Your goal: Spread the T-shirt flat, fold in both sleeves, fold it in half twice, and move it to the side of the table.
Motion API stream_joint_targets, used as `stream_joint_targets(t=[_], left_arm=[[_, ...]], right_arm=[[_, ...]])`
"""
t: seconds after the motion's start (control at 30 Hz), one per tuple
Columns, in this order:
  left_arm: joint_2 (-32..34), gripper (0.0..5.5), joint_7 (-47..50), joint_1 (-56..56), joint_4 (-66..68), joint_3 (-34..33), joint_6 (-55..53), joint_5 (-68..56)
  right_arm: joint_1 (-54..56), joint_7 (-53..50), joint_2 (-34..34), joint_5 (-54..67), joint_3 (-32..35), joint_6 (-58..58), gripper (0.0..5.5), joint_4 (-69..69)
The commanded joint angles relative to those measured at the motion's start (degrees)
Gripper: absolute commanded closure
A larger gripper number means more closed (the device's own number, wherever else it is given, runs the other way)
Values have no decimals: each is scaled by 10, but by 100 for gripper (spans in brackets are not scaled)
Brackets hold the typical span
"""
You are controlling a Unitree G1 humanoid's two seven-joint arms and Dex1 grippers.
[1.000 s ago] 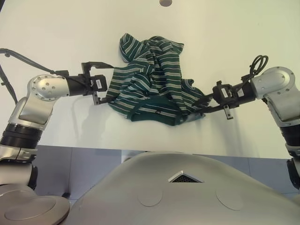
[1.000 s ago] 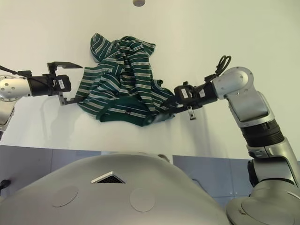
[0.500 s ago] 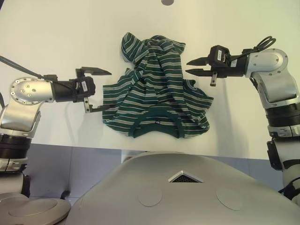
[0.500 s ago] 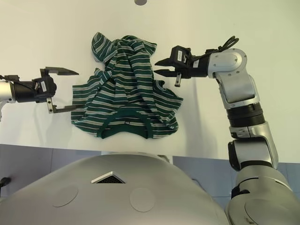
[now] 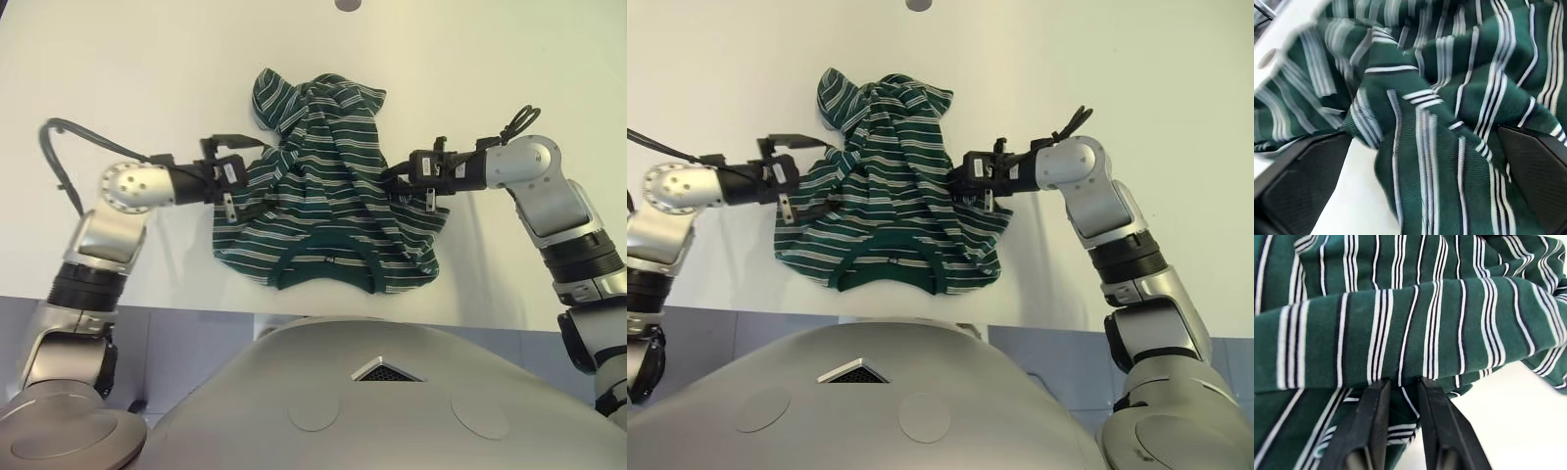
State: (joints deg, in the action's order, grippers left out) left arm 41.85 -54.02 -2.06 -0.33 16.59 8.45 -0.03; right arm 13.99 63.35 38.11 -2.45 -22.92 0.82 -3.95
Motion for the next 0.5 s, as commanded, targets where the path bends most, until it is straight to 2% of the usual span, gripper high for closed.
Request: stream_joint_targets(t=[0.03, 0.13, 0.33, 0.43, 0.5], left_arm=[[7, 12, 25, 18, 98, 73, 40, 122], [8, 12, 98, -32, 193, 69, 58, 170], [-31, 12, 295, -144, 331, 51, 53, 212], [-39, 12, 346, -173, 380, 52, 75, 235], [-47, 12, 350, -183, 376, 28, 82, 206]], right_arm=[[26, -67, -7, -67, -5, -3, 450, -77], [65, -143, -16, -101, 7, -4, 450, -155], [101, -212, -34, -111, 20, -10, 450, -224], [124, -249, -45, -120, 29, -19, 450, -263], [144, -284, -58, -119, 46, -25, 450, -283]])
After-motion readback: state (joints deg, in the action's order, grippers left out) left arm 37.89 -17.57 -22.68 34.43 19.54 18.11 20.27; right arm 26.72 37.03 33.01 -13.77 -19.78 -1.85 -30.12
